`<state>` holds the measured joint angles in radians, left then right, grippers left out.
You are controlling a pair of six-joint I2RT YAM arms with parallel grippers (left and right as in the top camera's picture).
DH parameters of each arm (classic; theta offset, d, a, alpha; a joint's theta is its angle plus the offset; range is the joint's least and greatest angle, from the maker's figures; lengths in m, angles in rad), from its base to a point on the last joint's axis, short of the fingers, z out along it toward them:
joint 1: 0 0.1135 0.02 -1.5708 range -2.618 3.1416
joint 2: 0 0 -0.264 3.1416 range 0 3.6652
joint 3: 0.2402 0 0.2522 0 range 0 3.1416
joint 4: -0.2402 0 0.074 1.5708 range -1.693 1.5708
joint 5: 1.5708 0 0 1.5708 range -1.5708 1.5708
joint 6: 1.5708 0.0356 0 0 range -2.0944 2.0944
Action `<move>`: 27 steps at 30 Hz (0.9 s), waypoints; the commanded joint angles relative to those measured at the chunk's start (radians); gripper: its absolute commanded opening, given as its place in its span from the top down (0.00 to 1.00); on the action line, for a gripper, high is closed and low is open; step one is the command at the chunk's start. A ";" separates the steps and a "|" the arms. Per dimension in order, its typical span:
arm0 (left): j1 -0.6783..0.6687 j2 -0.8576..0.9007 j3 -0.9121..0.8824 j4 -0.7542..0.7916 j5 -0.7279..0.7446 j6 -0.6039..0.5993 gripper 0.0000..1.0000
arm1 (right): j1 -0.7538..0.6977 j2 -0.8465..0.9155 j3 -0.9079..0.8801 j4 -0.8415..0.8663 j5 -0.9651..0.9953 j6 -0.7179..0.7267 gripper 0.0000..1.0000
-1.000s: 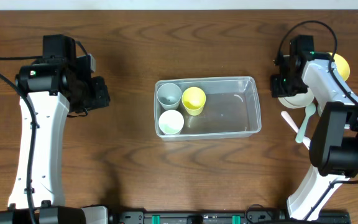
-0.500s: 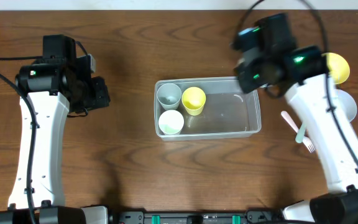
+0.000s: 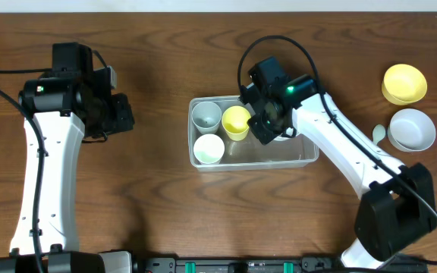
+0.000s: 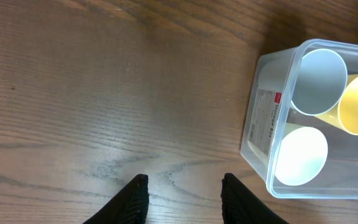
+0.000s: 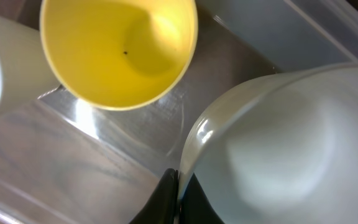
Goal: Pack container
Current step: 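Carry the white bowl with the right gripper into the container's right side, then move the right gripper to the grey bowl and grasp it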
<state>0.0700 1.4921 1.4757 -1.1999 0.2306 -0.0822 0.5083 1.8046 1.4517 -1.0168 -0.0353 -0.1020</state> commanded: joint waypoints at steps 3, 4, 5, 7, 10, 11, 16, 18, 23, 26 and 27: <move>-0.001 -0.011 -0.004 -0.003 0.005 -0.009 0.60 | 0.000 0.014 0.003 0.022 0.039 0.019 0.57; -0.001 -0.011 -0.004 -0.003 0.005 -0.009 0.60 | 0.000 0.014 0.003 0.025 0.039 0.019 0.52; -0.001 -0.011 -0.004 -0.002 0.005 -0.009 0.60 | 0.000 0.014 0.003 0.030 0.039 0.019 0.51; -0.001 -0.011 -0.004 -0.002 0.005 -0.009 0.60 | -0.002 0.013 0.004 0.040 0.039 0.021 0.53; -0.001 -0.011 -0.004 -0.003 0.005 -0.009 0.60 | -0.014 0.000 0.016 0.046 0.066 0.082 0.57; -0.001 -0.011 -0.004 -0.003 0.005 -0.009 0.60 | -0.023 -0.010 0.024 0.046 0.080 0.106 0.57; -0.001 -0.011 -0.004 -0.003 0.005 -0.009 0.60 | -0.114 -0.100 0.064 0.038 0.133 0.178 0.55; -0.001 -0.011 -0.004 -0.003 0.005 -0.008 0.60 | -0.176 -0.152 0.075 0.037 0.161 0.234 0.53; -0.001 -0.011 -0.004 -0.002 0.005 -0.008 0.60 | -0.427 -0.270 0.078 0.034 0.156 0.345 0.33; -0.001 -0.011 -0.004 -0.003 0.005 -0.008 0.60 | -0.595 -0.276 0.077 0.012 0.135 0.344 0.31; -0.001 -0.011 -0.004 -0.003 0.005 -0.008 0.60 | -0.642 -0.268 0.072 0.008 0.131 0.345 0.30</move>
<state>0.0700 1.4921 1.4757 -1.1999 0.2306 -0.0822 -0.0341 1.5208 1.5288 -0.9901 0.0986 0.1913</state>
